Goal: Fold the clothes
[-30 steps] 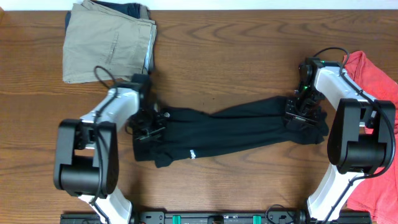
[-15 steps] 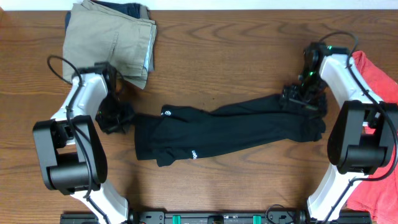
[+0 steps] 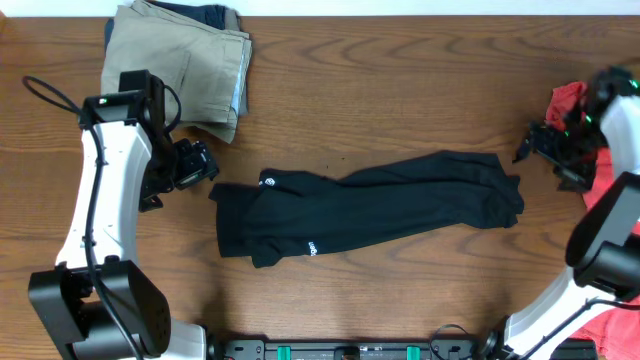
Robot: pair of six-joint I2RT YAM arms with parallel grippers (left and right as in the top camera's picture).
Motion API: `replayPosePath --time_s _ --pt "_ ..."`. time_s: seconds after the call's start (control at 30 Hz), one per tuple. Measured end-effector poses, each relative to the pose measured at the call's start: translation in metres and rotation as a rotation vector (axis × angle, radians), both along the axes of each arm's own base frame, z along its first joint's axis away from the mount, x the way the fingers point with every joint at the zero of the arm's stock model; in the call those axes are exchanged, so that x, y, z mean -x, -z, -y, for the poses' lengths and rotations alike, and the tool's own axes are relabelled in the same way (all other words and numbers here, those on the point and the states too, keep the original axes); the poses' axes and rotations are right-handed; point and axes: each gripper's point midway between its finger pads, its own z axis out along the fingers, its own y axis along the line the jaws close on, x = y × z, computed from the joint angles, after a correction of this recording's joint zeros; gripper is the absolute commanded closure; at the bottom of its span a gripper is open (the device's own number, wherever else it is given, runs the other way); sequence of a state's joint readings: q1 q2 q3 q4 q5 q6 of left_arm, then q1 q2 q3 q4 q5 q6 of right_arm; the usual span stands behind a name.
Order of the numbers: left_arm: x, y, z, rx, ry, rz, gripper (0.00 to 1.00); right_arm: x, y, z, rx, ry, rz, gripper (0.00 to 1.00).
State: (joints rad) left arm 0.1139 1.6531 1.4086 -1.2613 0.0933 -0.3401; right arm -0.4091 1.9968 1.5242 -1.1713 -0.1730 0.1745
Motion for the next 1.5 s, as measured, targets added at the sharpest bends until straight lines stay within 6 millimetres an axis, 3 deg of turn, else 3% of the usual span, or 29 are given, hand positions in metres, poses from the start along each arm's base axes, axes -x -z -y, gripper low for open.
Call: replayPosePath --time_s 0.27,0.4,0.43,0.5,0.57,0.6,0.63,0.83,1.0,1.1,1.3,1.5 --pt "0.0 0.001 0.001 0.004 0.0 -0.003 0.02 0.023 0.043 -0.033 -0.215 -0.041 0.047 0.01" --pt "0.0 0.001 0.001 0.005 0.0 -0.003 0.02 0.025 0.04 -0.047 -0.27 -0.065 0.093 0.01" --pt "0.0 0.001 0.001 0.005 0.0 -0.003 0.02 0.026 0.039 -0.051 -0.286 -0.072 0.1 0.06" --pt "0.0 0.001 0.001 0.005 0.0 -0.003 0.02 0.028 0.039 -0.059 -0.312 -0.095 0.105 0.35" --pt "0.0 0.001 0.001 0.005 0.0 -0.003 0.02 0.032 0.042 -0.066 -0.332 -0.106 0.094 0.81" --pt "0.0 0.001 0.001 0.005 0.0 -0.003 0.02 0.034 0.045 -0.069 -0.339 -0.109 0.083 0.94" --pt "0.0 0.001 0.001 0.005 0.0 -0.003 0.02 0.037 0.047 -0.072 -0.348 -0.107 0.072 0.99" --pt "0.0 0.001 0.001 0.005 0.0 -0.003 0.02 0.036 0.045 -0.072 -0.356 -0.071 0.052 0.99" --pt "0.004 0.001 0.001 0.006 0.0 -0.017 0.02 0.033 0.031 -0.058 -0.315 -0.016 0.012 0.99" --pt "0.004 0.001 0.001 0.006 0.0 -0.017 0.02 0.033 0.014 -0.048 -0.27 0.014 -0.015 0.99" --pt "0.004 0.001 0.001 0.007 0.0 -0.017 0.02 0.027 -0.037 -0.039 -0.147 0.006 0.06 0.99" --pt "0.004 0.001 0.001 0.007 0.0 -0.017 0.02 0.03 -0.058 -0.06 -0.028 -0.102 0.057 0.99"
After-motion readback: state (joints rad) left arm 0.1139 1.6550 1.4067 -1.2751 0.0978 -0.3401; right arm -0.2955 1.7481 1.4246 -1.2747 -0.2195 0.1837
